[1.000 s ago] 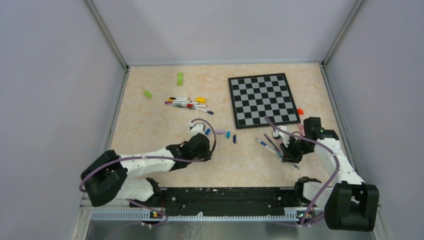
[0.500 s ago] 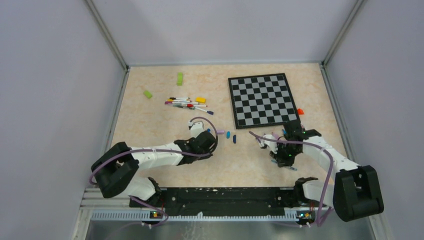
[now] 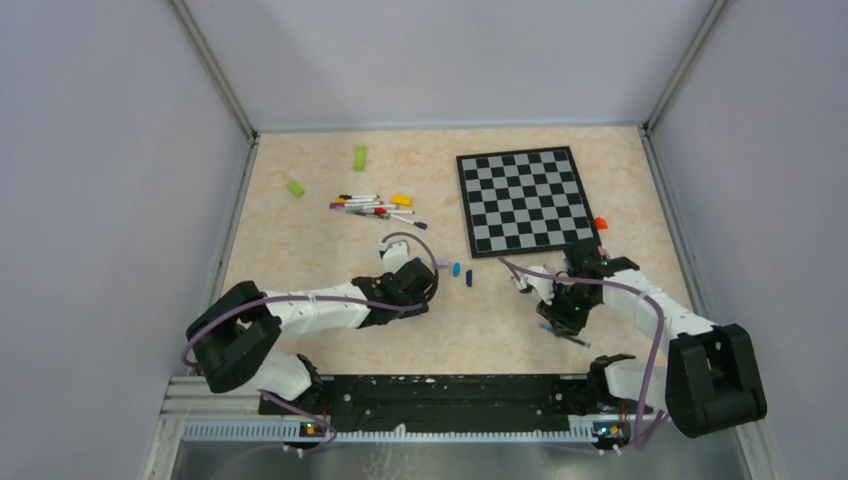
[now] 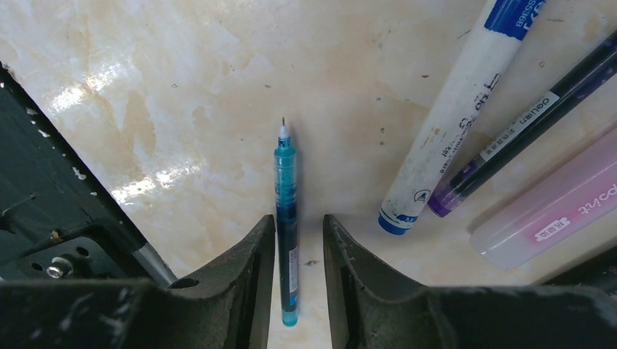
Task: Open the pen caps
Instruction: Place the pen at the center of the board, then pick up the pen from the center of the board.
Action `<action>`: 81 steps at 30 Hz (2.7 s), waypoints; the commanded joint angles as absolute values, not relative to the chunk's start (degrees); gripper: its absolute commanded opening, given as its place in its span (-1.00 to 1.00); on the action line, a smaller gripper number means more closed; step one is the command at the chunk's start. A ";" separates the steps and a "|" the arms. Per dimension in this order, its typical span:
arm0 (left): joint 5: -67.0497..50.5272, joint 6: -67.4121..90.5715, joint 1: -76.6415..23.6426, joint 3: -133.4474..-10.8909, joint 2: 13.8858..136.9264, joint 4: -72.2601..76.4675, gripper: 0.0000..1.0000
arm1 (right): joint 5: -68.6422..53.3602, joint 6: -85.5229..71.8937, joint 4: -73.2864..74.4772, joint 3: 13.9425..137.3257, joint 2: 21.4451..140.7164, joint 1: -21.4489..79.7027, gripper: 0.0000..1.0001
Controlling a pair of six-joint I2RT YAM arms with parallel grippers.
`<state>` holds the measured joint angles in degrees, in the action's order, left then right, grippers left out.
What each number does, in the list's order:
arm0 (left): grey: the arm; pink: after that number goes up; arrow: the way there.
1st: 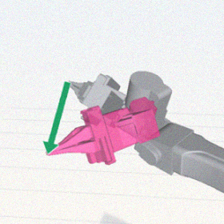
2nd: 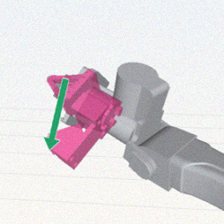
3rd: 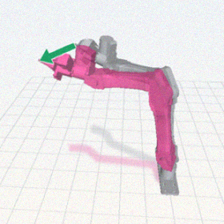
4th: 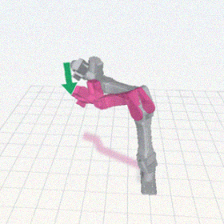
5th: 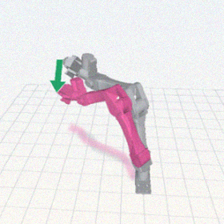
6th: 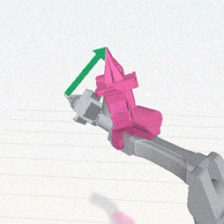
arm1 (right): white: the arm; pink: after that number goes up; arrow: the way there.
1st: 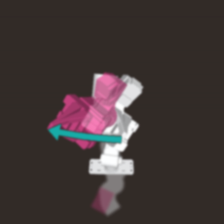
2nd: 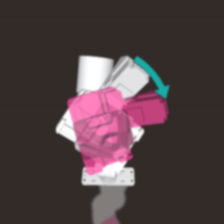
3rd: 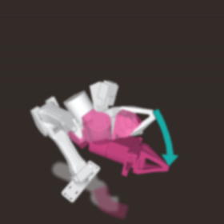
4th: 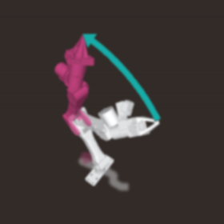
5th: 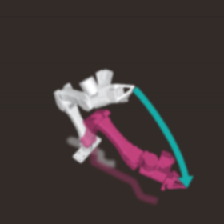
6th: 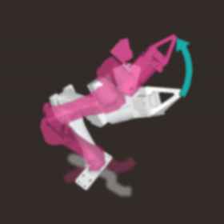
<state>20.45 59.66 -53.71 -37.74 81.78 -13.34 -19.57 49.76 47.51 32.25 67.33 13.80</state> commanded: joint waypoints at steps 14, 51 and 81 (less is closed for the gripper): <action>19.77 48.62 -53.47 -41.47 71.51 -18.05 0.01 | -17.81 49.75 46.20 33.55 64.78 14.49 -0.32; -12.76 37.61 -18.28 -44.62 75.70 0.34 0.73 | -63.79 29.82 38.47 50.87 62.35 -4.71 -0.17; 16.43 56.27 -27.96 -95.77 118.14 -42.72 -0.05 | -55.69 23.15 29.95 45.19 60.62 -4.75 -0.07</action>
<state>15.11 55.46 -27.29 -92.99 117.01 -40.80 -56.12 22.90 31.99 45.36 60.64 -4.67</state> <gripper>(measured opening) 0.493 0.459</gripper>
